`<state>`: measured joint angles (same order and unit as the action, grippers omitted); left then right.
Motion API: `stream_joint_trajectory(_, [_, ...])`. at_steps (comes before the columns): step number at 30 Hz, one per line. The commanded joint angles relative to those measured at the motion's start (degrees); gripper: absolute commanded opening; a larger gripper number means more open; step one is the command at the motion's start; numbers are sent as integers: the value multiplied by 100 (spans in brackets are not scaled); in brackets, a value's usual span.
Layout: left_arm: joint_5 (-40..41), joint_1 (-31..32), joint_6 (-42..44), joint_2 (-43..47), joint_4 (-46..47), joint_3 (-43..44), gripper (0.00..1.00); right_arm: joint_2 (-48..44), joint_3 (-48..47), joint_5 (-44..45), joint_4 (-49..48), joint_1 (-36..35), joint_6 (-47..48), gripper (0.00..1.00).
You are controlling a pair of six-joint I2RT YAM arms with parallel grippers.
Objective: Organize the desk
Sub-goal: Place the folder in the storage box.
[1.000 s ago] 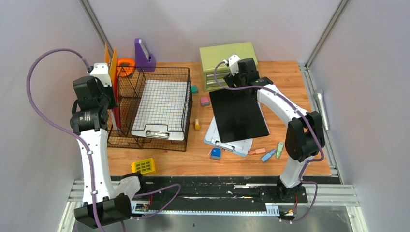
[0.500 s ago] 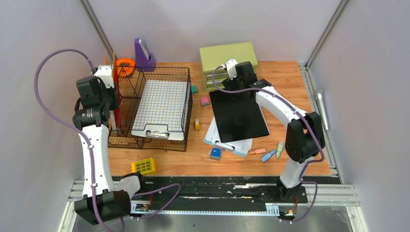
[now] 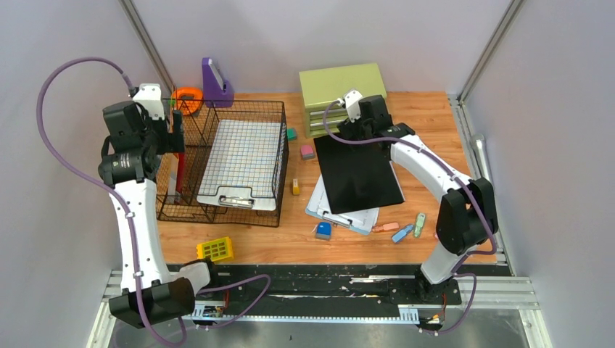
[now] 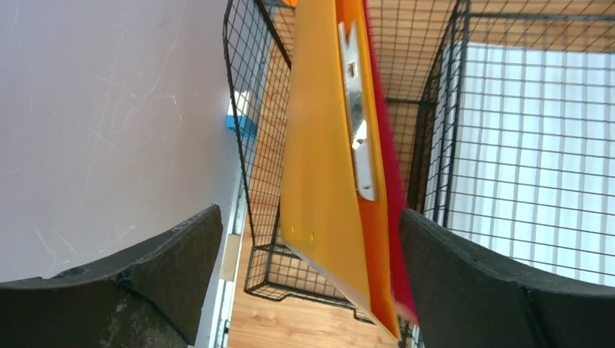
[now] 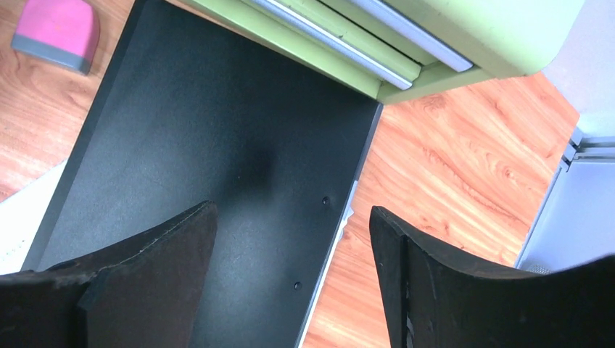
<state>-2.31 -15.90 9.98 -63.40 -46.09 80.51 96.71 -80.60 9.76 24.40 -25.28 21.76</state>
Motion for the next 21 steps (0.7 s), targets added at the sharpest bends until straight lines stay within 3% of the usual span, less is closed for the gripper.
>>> stream_joint_trajectory(1, [-459,-21,45,-17,-320,618,99,-404,219,-91,43,94,-236,78])
stream_joint_trajectory(10, [-1750,-24,-500,138,-902,1802,100,-906,554,-312,250,162,-486,78])
stream_joint_trajectory(15, [-2337,-21,-768,260,-1220,2022,100,-1386,1027,-589,235,261,-550,78])
stream_joint_trajectory(21, [-3593,-6,-1184,56,-1404,2310,100,-1915,1430,-1290,203,739,-700,78])
